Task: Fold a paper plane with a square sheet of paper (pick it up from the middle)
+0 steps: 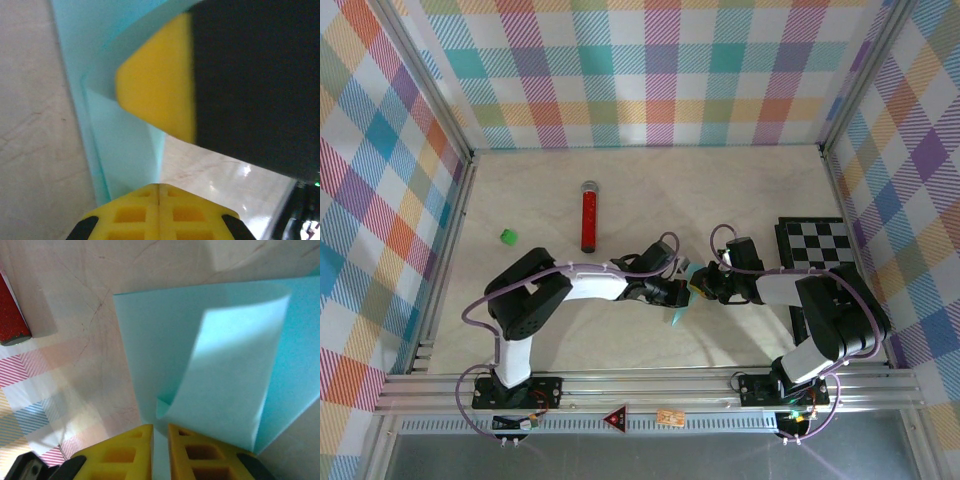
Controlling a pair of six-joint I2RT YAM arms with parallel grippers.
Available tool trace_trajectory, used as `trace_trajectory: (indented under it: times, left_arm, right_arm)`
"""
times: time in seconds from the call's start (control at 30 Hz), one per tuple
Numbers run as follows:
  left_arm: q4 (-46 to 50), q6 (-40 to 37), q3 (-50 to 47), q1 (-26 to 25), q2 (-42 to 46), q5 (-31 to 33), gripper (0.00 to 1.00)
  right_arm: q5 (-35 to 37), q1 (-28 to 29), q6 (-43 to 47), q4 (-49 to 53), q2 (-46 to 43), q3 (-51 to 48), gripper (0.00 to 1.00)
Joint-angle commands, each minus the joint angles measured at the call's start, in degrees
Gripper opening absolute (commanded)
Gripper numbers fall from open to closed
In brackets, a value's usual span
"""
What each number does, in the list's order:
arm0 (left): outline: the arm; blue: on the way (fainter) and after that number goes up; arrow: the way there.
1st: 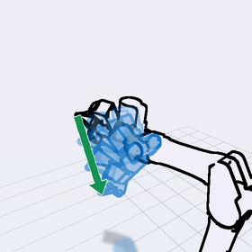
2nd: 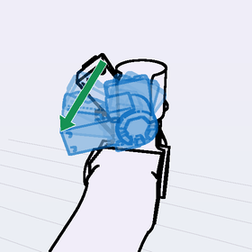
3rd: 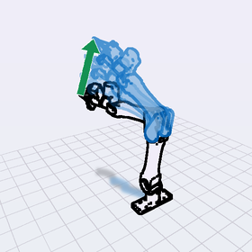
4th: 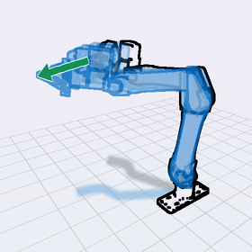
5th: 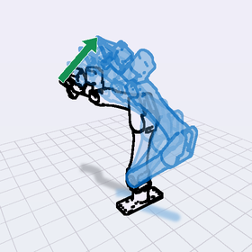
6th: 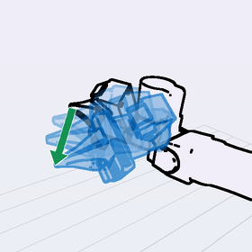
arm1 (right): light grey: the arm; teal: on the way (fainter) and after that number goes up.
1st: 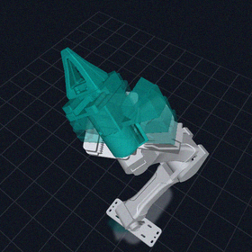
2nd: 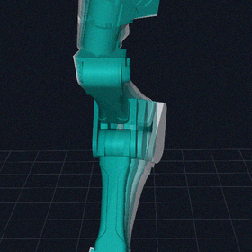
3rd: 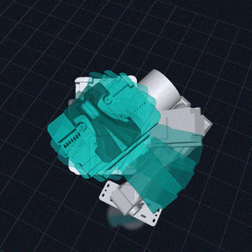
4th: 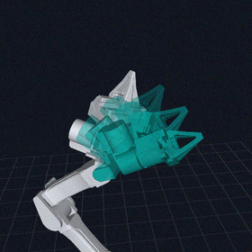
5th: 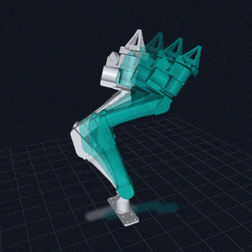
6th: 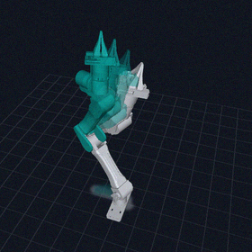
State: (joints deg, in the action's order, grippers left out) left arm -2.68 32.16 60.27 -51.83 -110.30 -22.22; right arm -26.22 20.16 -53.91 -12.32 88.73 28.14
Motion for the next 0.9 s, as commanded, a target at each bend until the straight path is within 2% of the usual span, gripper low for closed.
trace_trajectory:
  times: [0.0, 0.27, 0.4, 0.47, 0.53, 0.77, 0.87]
  left_arm:
    - [5.6, -0.9, 2.0, 0.3, -2.2, 3.8, 0.05]
    - [5.2, 2.0, -10.4, -0.3, 2.5, 5.8, 0.00]
    - [5.7, 3.2, -13.6, -0.2, 5.0, 6.5, 0.00]
    - [5.8, 3.6, -14.4, -0.2, 5.7, 7.2, 0.00]
    - [5.6, 3.7, -14.8, -0.1, 6.1, 7.1, 0.00]
    - [3.9, 5.0, -14.9, 0.2, 5.0, 5.9, 0.00]
    - [3.8, 5.3, -15.0, 0.2, 4.9, 5.9, 0.00]
  right_arm:
    - [1.5, -0.4, 0.5, 3.7, 1.3, -2.2, 0.18]
    - [2.0, -0.4, 3.5, 9.6, -3.6, 2.6, 0.22]
    - [6.5, -0.4, 6.3, 17.0, -7.1, 6.7, 0.12]
    - [1.3, -0.3, 7.1, 13.2, -7.5, 7.2, 0.05]
    - [-1.0, 0.7, 6.3, 11.8, -6.9, 7.9, 0.01]
    - [0.7, 8.3, 3.1, 7.9, -0.6, 8.4, 0.00]
    - [2.1, 9.0, 2.1, 6.7, 2.7, 7.8, 0.00]
